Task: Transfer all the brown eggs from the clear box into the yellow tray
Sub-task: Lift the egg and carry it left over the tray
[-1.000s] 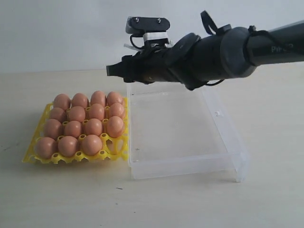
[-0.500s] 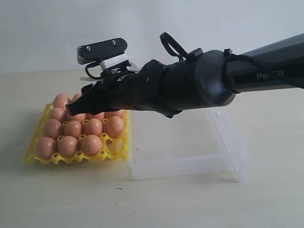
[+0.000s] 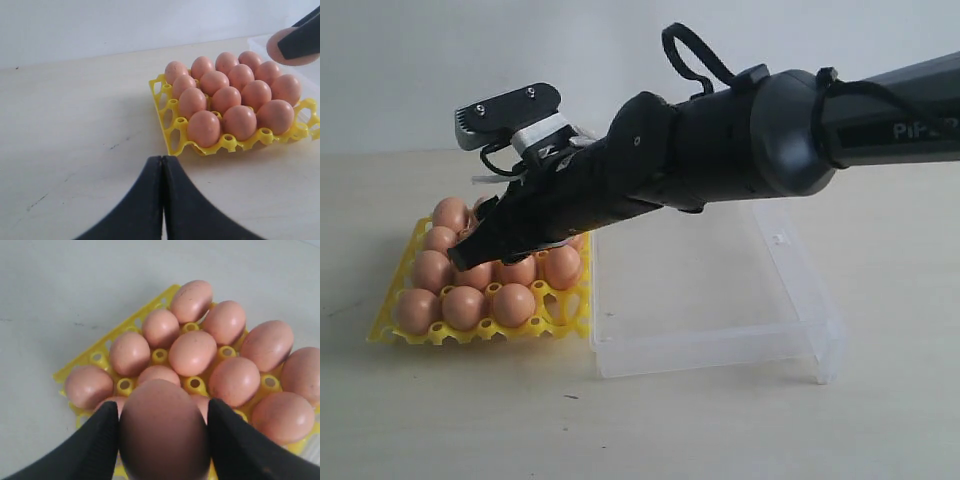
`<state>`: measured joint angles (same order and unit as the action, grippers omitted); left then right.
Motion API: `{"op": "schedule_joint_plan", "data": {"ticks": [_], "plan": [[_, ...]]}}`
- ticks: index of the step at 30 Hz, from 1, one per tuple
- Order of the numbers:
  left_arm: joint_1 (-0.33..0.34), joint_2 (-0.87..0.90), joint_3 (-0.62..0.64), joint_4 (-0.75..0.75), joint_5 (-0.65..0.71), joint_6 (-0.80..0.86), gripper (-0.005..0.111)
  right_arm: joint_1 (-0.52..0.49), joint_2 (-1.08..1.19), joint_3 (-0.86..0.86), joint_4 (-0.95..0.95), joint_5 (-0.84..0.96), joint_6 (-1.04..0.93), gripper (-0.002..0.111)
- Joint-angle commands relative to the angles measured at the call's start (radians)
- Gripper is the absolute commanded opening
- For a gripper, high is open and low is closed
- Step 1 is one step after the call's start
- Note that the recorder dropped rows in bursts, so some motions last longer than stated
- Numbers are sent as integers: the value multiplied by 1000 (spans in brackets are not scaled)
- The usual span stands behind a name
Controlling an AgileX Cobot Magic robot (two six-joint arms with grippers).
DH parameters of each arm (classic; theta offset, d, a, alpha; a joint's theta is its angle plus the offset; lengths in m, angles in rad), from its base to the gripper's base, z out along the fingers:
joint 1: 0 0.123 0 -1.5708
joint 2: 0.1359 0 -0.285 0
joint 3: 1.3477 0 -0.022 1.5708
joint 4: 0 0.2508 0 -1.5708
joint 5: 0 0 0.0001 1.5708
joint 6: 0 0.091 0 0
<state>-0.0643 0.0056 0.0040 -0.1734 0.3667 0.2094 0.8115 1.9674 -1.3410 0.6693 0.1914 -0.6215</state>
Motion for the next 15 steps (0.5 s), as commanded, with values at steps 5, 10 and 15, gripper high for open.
{"op": "schedule_joint_plan", "data": {"ticks": [5,10,15], "plan": [[-4,-6,-4,2,-8,0,0,-16,-26,-78,-695,244,664,0],[-4,-6,-4,2,-8,0,0,-16,-33,-148,-520,442,468,0],[-4,-6,-4,2,-8,0,0,-16,-33,-194,-620,514,529,0]]}}
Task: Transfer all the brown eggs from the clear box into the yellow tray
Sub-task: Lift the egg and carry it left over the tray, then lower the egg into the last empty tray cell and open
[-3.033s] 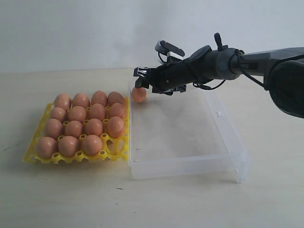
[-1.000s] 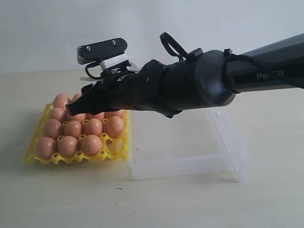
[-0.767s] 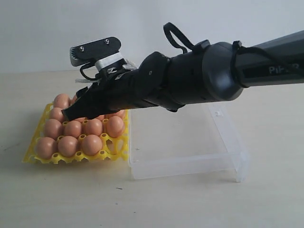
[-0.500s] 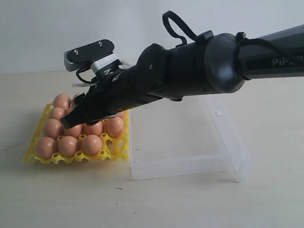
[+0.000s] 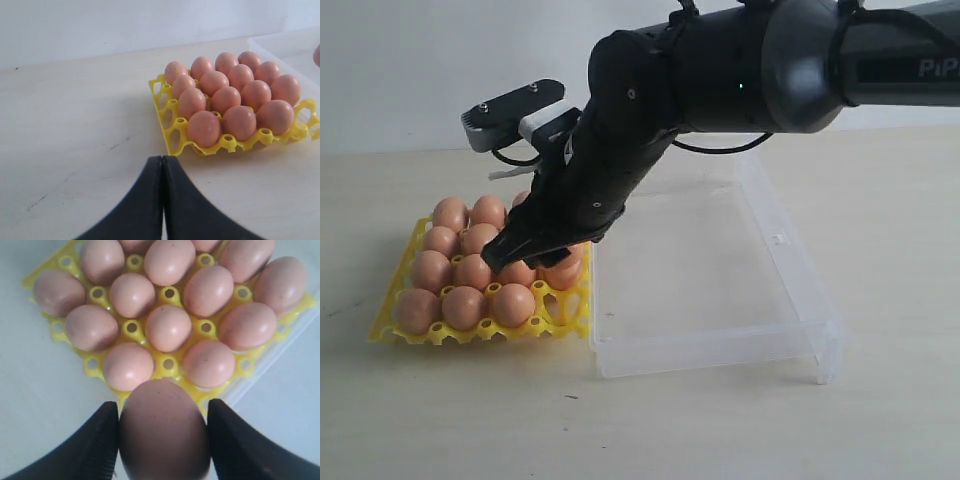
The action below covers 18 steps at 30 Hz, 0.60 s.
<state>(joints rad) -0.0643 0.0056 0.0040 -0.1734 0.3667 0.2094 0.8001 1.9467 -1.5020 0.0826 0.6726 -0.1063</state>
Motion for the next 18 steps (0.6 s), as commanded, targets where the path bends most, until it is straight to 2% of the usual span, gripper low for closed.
{"op": "schedule_joint_plan", "data": {"ticks": [1,4,7,12,18], "plan": [[-4,-6,-4,2,-8,0,0,-5,-13,-39,-29,32,13,0],[-4,-6,-4,2,-8,0,0,-5,-13,-41,25,-7,4,0],[-4,-6,-4,2,-8,0,0,-5,0,-41,149,-174,1,0],[-4,-6,-4,2,-8,0,0,5,62,-38,174,-268,4,0],[-4,-6,-4,2,-8,0,0,30,51,124,217,-579,40,0]]}}
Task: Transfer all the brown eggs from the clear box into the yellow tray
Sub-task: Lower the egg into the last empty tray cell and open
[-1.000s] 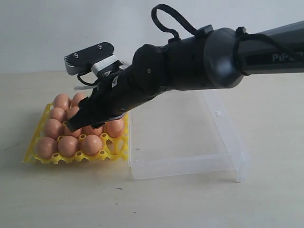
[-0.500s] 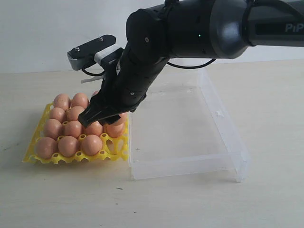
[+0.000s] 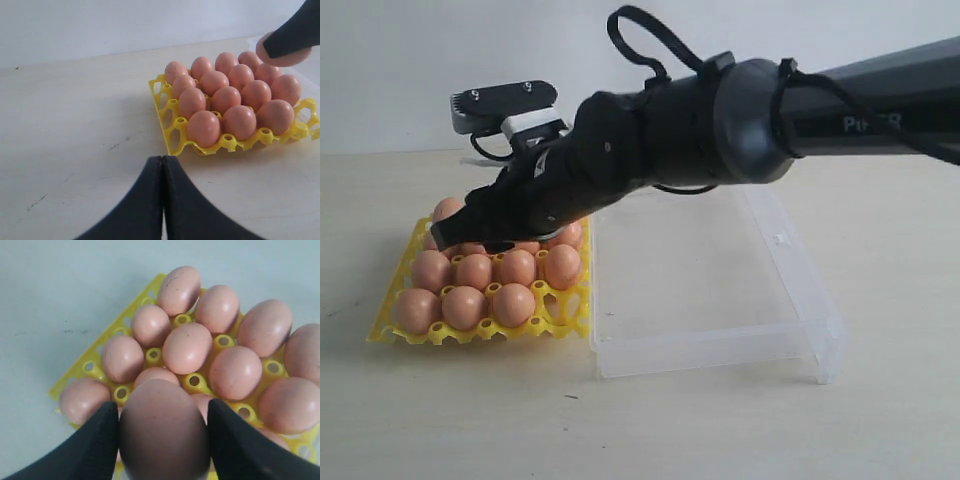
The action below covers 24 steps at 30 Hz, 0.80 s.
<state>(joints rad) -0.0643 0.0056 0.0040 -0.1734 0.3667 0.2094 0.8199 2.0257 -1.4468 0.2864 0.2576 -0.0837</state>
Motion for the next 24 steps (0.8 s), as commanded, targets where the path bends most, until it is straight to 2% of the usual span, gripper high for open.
{"op": "schedule_joint_plan", "data": {"ticks": [1,4,7,8,12,20,24], "plan": [[-4,-6,-4,2,-8,0,0,10,-39,100,-15,-217,60,0],[-4,-6,-4,2,-8,0,0,17,-81,192,-121,-407,240,0],[-4,-6,-4,2,-8,0,0,48,-165,393,-107,-822,198,0],[-4,-6,-4,2,-8,0,0,53,-176,421,-131,-869,201,0],[-4,-6,-4,2,-8,0,0,53,-186,487,-245,-891,283,0],[-4,-6,-4,2,-8,0,0,53,-91,518,-241,-1045,368,0],[-4,-6,-4,2,-8,0,0,53,-31,518,-241,-1032,402,0]]}}
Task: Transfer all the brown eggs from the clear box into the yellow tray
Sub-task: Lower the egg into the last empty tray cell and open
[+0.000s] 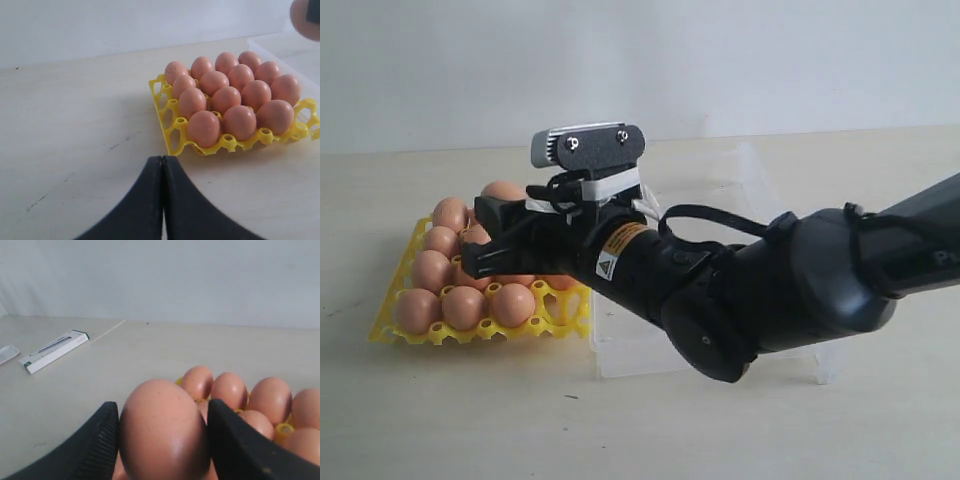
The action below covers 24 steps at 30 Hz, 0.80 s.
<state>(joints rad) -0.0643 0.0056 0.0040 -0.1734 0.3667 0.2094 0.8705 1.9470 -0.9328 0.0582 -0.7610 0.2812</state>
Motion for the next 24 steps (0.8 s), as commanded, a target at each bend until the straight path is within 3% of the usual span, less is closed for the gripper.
{"op": "schedule_joint_plan", "data": {"ticks": [1,4,8,17,24], "plan": [[-4,-6,-4,2,-8,0,0,2,52,4,-12,14,37,0],[-4,-6,-4,2,-8,0,0,0,40,-5,-9,178,12,0],[-4,-6,-4,2,-8,0,0,-10,-12,-66,-9,522,-96,0],[-4,-6,-4,2,-8,0,0,-71,-43,-394,-11,1244,-299,0],[-4,-6,-4,2,-8,0,0,-91,65,-630,19,1515,-417,0]]}}
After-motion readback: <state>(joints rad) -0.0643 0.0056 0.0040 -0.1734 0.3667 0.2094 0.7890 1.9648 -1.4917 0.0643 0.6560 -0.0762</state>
